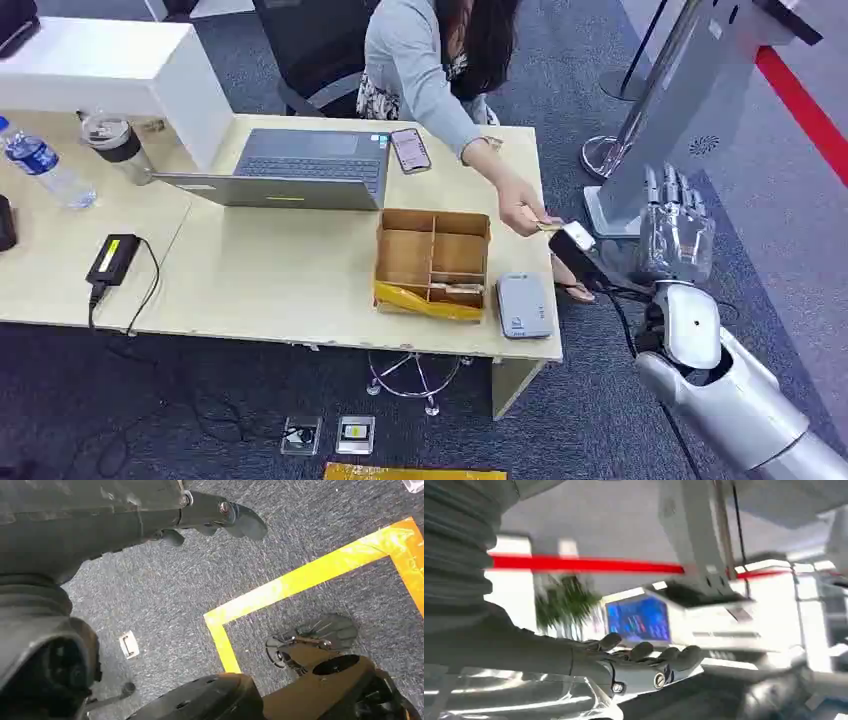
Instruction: Pass the card to the sensor for recognition and then transmit it.
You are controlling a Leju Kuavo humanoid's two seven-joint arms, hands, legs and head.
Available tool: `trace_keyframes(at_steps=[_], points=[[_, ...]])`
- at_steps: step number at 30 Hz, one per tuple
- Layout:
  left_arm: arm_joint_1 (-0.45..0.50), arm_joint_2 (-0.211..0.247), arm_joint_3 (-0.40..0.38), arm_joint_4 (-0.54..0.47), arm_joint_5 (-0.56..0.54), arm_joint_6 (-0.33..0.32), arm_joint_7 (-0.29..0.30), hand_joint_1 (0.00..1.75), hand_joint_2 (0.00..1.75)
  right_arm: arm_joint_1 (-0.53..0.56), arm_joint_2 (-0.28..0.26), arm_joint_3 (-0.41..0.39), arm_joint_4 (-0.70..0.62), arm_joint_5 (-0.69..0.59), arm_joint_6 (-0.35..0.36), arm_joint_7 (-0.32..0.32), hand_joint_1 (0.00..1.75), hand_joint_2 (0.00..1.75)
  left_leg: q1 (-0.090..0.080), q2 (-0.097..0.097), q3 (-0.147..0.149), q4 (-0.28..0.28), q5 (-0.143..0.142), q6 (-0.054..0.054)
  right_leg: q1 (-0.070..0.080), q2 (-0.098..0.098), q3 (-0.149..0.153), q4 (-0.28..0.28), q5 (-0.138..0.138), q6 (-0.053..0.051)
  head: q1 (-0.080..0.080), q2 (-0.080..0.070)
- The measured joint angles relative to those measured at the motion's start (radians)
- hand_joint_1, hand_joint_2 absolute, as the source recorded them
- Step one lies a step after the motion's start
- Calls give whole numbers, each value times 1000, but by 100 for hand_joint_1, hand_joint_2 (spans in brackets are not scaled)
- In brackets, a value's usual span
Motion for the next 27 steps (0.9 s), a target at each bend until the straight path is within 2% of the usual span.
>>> trace_keyframes(at_steps=[9, 14, 17, 18, 19, 20, 27], points=[[0, 0, 0, -8, 8, 0, 0, 0, 0, -49, 50, 78, -5, 102, 30, -19, 0, 175, 0, 0, -1, 0, 0, 0, 0, 0, 0, 0, 0, 0, 0, 0], [-1, 0, 0, -8, 6, -3, 0, 0, 0, -80, 103, 138, 9, 124, 25, -50, 0, 175, 0, 0, 0, 0, 0, 0, 0, 0, -1, 0, 0, 0, 0, 0], [-1, 0, 0, -8, 0, -5, 0, 0, 0, -91, 117, 161, 16, 145, 13, -55, 0, 175, 0, 0, 0, 0, 0, 0, 0, 0, -1, 0, 0, 0, 0, 0], [-2, 0, 0, -8, -2, -5, 0, 0, 0, -91, 124, 166, 19, 150, 7, -57, 52, 175, 0, 0, 0, 0, 0, 0, 0, 0, -1, 0, 0, 0, 0, 0], [-3, 0, 0, -8, -2, -6, 1, 0, 0, -91, 128, 169, 20, 151, 4, -58, 169, 175, 0, 0, 0, 0, 0, 0, 0, 0, -1, 0, 0, 0, 0, 0], [-3, 0, 0, -8, -3, -6, 1, 0, 0, -91, 133, 173, 22, 152, 1, -59, 175, 175, 0, 0, 0, 0, 0, 0, 0, 0, -1, 0, 0, 0, 0, 0], [-11, 0, 0, -8, -12, -17, 8, 0, 0, -91, 162, 205, 52, 128, -41, -69, 175, 175, 0, 0, 0, 0, 0, 0, 0, 0, -1, 0, 0, 0, 0, 0]])
